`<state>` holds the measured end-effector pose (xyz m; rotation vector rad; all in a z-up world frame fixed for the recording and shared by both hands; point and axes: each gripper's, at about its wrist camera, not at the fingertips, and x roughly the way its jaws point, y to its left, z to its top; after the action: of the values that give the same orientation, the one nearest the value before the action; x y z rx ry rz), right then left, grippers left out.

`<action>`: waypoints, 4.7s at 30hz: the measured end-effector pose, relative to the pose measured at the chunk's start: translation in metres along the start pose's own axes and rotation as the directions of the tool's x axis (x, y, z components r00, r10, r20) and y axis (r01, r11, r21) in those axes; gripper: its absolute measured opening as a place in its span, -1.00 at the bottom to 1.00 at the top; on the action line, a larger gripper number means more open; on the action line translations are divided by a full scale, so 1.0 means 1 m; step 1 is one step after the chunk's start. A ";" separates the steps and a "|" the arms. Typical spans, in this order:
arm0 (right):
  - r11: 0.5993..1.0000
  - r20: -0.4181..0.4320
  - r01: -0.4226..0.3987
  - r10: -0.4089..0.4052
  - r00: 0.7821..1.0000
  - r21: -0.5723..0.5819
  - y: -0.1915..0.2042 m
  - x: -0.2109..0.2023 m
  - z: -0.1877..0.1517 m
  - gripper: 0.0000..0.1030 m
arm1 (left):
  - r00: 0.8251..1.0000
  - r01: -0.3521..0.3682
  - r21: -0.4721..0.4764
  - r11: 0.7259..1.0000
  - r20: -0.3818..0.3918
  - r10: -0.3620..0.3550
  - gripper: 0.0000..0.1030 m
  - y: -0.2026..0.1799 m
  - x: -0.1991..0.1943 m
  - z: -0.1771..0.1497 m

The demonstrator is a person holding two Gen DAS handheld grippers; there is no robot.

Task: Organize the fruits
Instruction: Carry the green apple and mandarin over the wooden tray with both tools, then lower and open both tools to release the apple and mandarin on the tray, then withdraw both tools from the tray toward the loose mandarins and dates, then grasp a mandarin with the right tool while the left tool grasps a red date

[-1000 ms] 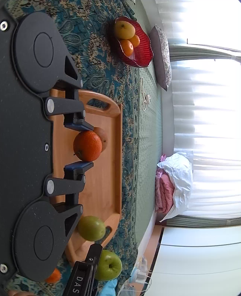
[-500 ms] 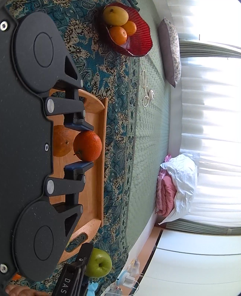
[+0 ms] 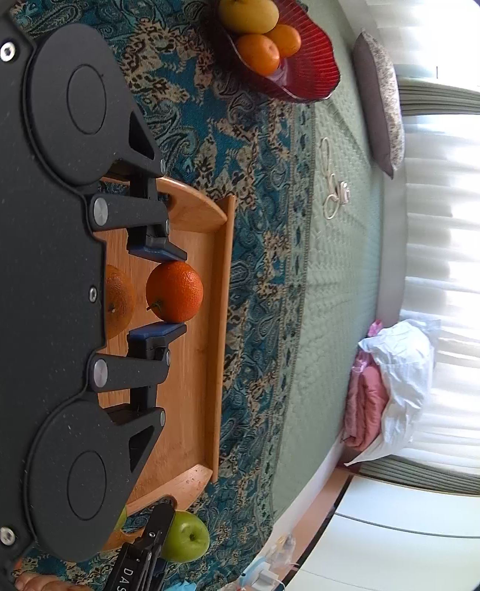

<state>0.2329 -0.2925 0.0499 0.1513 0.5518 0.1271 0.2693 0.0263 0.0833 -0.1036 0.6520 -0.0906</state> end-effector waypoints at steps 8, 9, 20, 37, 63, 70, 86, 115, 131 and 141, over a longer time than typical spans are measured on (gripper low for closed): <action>0.997 -0.040 -0.009 0.012 0.999 0.079 -0.011 0.014 -0.005 0.13 | 0.998 0.006 -0.027 1.000 -0.064 -0.007 -0.38 0.001 0.025 0.001; 0.996 -0.045 -0.006 0.010 0.999 0.085 -0.012 0.016 -0.006 0.12 | 0.998 0.005 -0.027 1.000 -0.068 -0.007 -0.38 0.001 0.027 0.001; 0.992 -0.081 0.004 0.007 0.997 0.130 -0.017 0.027 -0.002 0.05 | 0.995 -0.009 -0.019 1.000 -0.098 0.007 -0.38 0.000 0.041 -0.004; 0.990 -0.054 -0.046 0.053 0.997 0.133 -0.014 0.008 0.000 0.05 | 0.995 -0.019 0.000 1.000 -0.096 0.019 0.11 -0.001 0.037 -0.005; 0.981 0.120 -0.006 0.030 0.992 -0.195 0.031 -0.087 -0.036 0.96 | 0.988 0.054 0.099 0.994 0.139 -0.068 0.93 -0.017 -0.100 -0.071; 0.970 0.150 0.003 0.035 0.988 -0.244 0.037 -0.108 -0.064 1.00 | 0.987 0.058 0.099 0.993 0.143 -0.072 0.99 -0.019 -0.116 -0.103; 0.974 0.188 0.105 -0.067 0.980 -0.201 0.019 -0.128 -0.125 1.00 | 0.992 0.041 0.092 0.995 0.114 -0.051 0.99 -0.016 -0.119 -0.160; 0.971 0.119 0.176 -0.158 0.980 -0.161 0.016 -0.111 -0.167 1.00 | 0.998 -0.031 0.122 0.992 0.062 0.024 0.99 -0.030 -0.093 -0.185; 0.974 0.106 0.186 -0.173 0.979 -0.132 0.016 -0.110 -0.167 1.00 | 0.997 -0.025 0.108 0.994 0.073 0.018 0.90 -0.026 -0.097 -0.187; 0.977 0.092 0.190 -0.182 0.979 -0.094 0.015 -0.116 -0.160 1.00 | 0.991 -0.039 0.151 0.988 0.135 0.018 -0.44 -0.034 -0.111 -0.191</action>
<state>0.0490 -0.2788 -0.0228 0.0048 0.4729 -0.0335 0.0630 -0.0071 0.0031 0.0480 0.5106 -0.1049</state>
